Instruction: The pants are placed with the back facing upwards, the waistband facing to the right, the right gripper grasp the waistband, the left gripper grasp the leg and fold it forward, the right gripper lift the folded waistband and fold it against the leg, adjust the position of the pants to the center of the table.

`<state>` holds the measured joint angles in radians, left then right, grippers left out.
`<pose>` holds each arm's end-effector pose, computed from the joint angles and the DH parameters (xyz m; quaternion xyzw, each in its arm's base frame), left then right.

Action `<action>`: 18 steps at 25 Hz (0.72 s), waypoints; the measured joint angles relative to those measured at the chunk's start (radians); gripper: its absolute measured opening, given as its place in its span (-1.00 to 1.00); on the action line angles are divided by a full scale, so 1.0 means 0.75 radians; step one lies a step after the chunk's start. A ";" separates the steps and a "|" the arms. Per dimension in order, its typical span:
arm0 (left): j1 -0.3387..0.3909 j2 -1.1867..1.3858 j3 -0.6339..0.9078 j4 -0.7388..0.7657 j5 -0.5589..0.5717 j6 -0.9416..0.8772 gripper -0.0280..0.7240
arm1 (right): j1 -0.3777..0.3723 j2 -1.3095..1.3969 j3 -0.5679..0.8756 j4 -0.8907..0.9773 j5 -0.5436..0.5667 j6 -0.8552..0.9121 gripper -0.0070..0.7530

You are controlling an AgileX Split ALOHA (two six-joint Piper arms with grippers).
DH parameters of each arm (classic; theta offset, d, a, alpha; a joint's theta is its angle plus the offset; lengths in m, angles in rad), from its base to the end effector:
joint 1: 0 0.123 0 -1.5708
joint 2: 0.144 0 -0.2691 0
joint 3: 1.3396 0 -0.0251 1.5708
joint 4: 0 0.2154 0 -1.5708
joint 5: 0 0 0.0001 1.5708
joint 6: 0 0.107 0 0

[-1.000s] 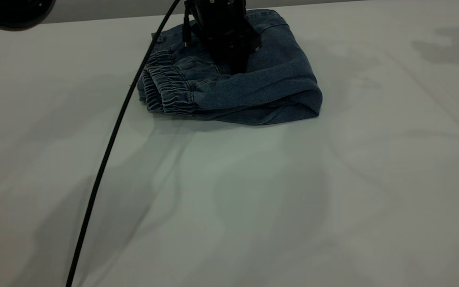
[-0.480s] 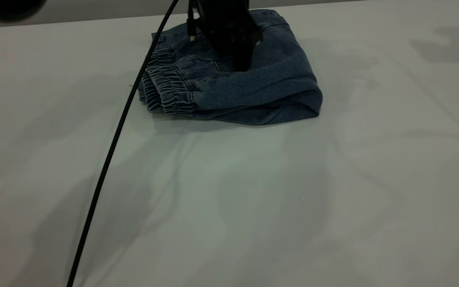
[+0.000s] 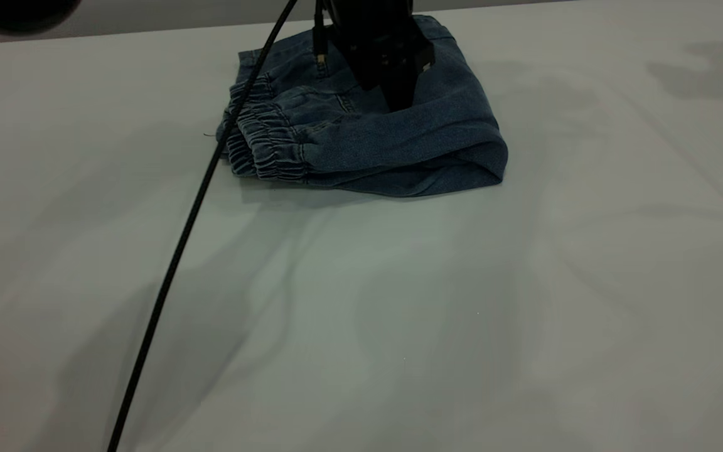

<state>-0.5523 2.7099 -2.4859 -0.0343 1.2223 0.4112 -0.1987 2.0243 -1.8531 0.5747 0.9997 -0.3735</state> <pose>0.4215 -0.2638 0.0903 0.4570 0.8830 -0.0241 0.1042 0.4208 -0.0348 0.2722 0.0096 0.9351 0.1922 0.2976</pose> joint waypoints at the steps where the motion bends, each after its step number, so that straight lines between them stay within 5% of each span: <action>1: -0.003 -0.014 0.000 0.014 0.000 -0.002 0.25 | 0.000 0.000 0.000 -0.001 0.000 0.000 0.52; 18: 0.009 -0.244 -0.004 0.185 0.000 -0.103 0.25 | 0.000 -0.107 0.000 -0.043 -0.013 -0.006 0.52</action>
<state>-0.5452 2.5271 -2.4892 0.1041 1.2226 0.3336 -0.1987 1.9441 -1.8531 0.5424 0.9898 -0.3782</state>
